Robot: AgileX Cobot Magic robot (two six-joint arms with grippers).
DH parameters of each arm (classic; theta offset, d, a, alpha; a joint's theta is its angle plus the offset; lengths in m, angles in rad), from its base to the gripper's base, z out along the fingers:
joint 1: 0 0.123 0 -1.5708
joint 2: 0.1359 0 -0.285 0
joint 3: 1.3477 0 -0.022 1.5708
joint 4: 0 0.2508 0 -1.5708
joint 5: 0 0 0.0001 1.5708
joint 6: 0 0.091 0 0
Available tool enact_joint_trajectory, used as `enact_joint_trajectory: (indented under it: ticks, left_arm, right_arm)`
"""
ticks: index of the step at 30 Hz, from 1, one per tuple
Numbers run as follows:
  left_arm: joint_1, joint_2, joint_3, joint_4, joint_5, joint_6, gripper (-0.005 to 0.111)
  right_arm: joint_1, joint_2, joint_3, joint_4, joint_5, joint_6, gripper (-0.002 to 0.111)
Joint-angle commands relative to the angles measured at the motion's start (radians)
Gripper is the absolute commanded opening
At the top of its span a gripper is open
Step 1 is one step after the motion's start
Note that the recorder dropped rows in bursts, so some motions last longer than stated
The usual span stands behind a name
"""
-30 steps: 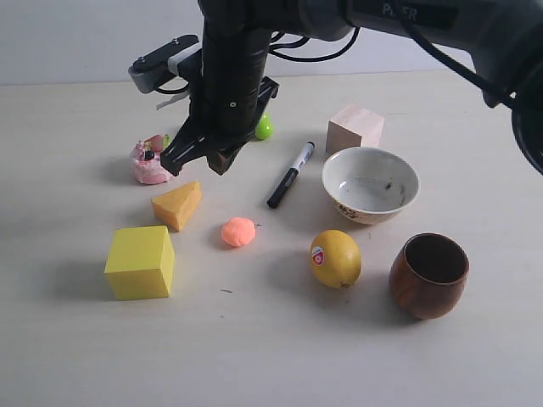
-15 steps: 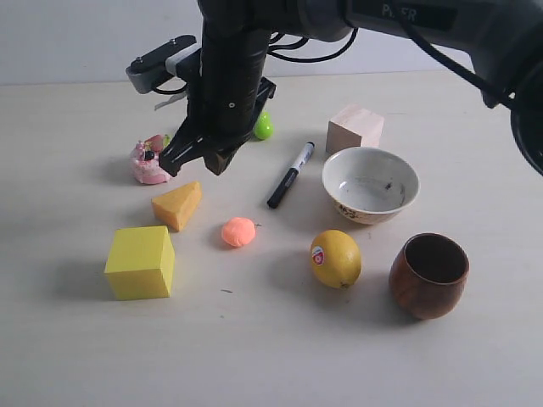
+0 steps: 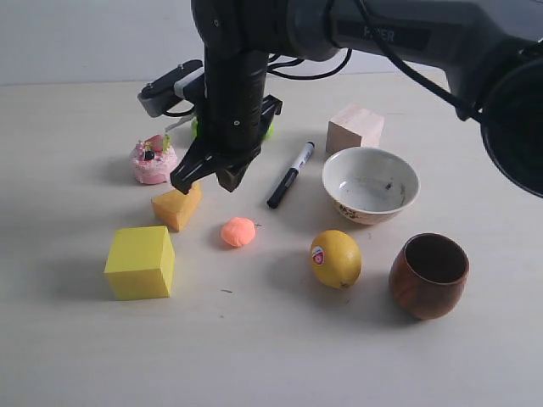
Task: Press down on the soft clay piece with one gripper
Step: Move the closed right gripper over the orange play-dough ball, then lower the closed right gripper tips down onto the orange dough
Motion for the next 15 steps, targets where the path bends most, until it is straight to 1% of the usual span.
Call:
enact_joint_trajectory:
  ticks: [1,7,15]
  left_arm:
    - [-0.005,-0.007,0.003,-0.006,-0.001,0.003,0.0]
    - [-0.005,-0.007,0.003,-0.006,-0.001,0.003,0.0]
    - [-0.005,-0.007,0.003,-0.006,-0.001,0.003,0.0]
  right_arm:
    - [0.001,-0.004,-0.007,-0.032,0.053,0.032,0.0]
    - [0.001,0.019,-0.007,-0.032,0.043,0.095,0.0]
    - [0.001,0.058,-0.007,-0.04,0.045,0.088,0.0]
